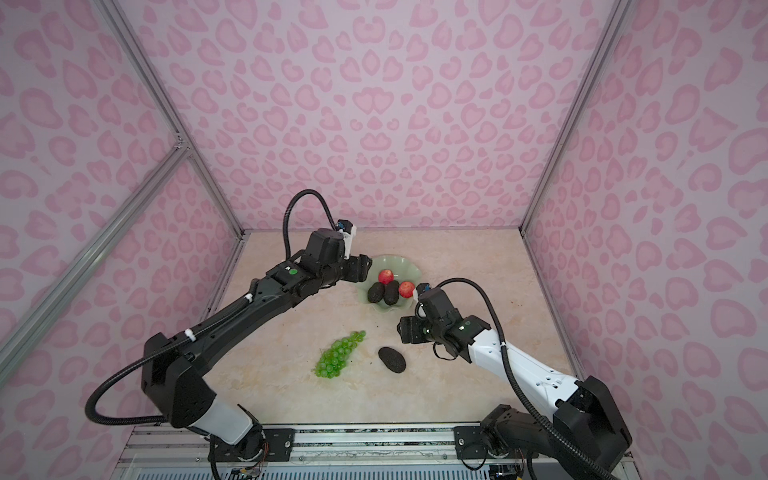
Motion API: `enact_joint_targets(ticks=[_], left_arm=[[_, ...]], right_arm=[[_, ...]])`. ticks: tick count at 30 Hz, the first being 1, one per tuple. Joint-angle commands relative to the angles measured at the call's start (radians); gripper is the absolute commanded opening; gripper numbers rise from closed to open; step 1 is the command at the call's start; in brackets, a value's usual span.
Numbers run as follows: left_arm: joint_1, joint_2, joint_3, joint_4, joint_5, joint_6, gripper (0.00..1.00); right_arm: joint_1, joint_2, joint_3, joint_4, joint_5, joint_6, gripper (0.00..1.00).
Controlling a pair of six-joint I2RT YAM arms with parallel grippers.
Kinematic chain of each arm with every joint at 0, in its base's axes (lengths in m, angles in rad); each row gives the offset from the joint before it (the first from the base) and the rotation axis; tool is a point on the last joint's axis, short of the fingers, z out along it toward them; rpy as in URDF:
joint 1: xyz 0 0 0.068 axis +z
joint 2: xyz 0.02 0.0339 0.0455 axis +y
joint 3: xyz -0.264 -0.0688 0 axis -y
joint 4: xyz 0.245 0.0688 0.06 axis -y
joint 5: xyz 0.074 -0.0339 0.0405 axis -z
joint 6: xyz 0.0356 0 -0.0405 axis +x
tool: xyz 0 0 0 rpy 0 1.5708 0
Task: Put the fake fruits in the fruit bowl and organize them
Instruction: 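Grasp the last avocado with the right gripper while the left arm withdraws, then place the avocado in the bowl with the right gripper and release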
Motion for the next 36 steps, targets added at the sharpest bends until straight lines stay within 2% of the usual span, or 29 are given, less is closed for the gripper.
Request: enact_joint_targets(ticks=[1,6,14,19,20,22,24,27,31,36], left_arm=[[0.009,-0.127,-0.119,0.073,-0.125,-0.002,0.78],[0.031,-0.347,-0.346,0.130,-0.214,-0.063,0.89],[0.063,-0.560,-0.556,0.080,-0.261,-0.160,0.94],[0.069,-0.654,-0.648,0.068,-0.292,-0.211,0.95],[0.069,-0.670,-0.660,0.065,-0.303,-0.220,0.95],[0.071,-0.703,-0.687,0.066,-0.326,-0.230,0.96],[0.074,-0.728,-0.704,0.067,-0.336,-0.234,0.97],[0.075,-0.750,-0.722,0.062,-0.344,-0.244,0.97],[0.079,-0.773,-0.754,0.065,-0.342,-0.266,0.97],[0.080,-0.784,-0.786,0.070,-0.294,-0.275,0.98]], right_arm=[[0.074,0.038,-0.014,-0.002,-0.012,0.014,0.84],[0.162,0.107,-0.030,0.034,-0.010,0.048,0.81],[0.183,0.215,-0.015,0.037,0.066,0.064,0.74],[0.197,0.276,0.005,0.063,0.072,0.083,0.62],[0.200,0.285,0.013,0.061,0.072,0.085,0.58],[0.202,0.295,0.027,0.050,0.078,0.089,0.43],[0.202,0.283,0.040,0.035,0.088,0.089,0.36],[0.197,0.242,0.087,-0.039,0.120,0.058,0.29],[0.151,0.195,0.211,-0.163,0.171,-0.003,0.27],[0.048,0.240,0.388,-0.200,0.238,-0.141,0.25]])
